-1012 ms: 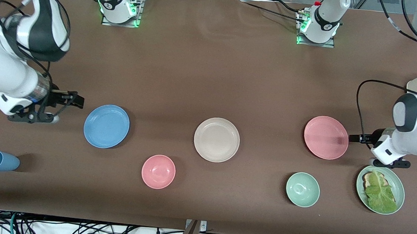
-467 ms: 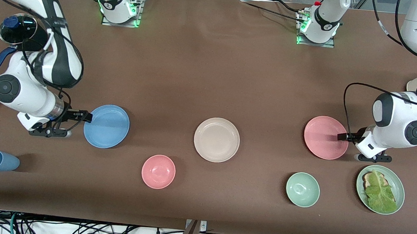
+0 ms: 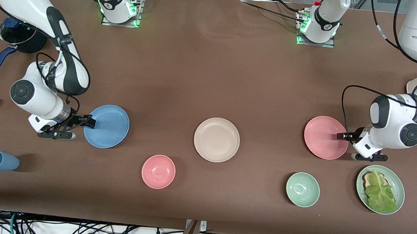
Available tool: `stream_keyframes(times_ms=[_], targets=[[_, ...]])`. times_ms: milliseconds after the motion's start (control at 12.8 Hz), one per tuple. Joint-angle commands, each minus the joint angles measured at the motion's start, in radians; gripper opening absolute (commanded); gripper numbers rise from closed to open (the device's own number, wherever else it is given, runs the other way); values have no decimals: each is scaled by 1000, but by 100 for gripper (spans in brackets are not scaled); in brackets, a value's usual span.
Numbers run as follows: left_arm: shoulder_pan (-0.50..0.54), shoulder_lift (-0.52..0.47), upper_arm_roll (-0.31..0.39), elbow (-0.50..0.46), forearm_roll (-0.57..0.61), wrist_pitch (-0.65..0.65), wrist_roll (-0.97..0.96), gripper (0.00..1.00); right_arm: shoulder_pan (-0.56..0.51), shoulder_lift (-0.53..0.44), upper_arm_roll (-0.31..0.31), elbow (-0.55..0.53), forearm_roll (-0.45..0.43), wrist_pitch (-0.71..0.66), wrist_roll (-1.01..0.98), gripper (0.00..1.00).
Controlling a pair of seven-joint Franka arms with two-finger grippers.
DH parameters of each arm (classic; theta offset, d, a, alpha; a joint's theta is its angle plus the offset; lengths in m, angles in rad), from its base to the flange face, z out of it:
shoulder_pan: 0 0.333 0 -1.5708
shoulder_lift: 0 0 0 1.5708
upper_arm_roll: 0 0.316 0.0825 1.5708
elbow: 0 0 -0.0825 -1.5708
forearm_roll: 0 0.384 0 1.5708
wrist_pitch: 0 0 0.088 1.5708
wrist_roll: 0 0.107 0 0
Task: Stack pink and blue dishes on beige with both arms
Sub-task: 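Reach the left gripper to the pink plate while the right gripper reaches the blue plate, then grasp the pink plate rim with the left gripper and tilt it up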
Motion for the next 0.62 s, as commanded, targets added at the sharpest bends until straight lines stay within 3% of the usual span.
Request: stream_keyframes(times_ms=[0, 311, 545], targets=[[5, 5, -5, 4, 21, 6, 6, 0, -18, 10, 11, -7, 2, 34, -7, 94], [-1, 5, -5, 26, 21, -17, 1, 0, -21, 31, 14, -9, 5, 39, 1, 85], [-10, -6, -14, 108, 20, -144, -6, 0, -21, 43, 15, -9, 17, 40, 4, 84]])
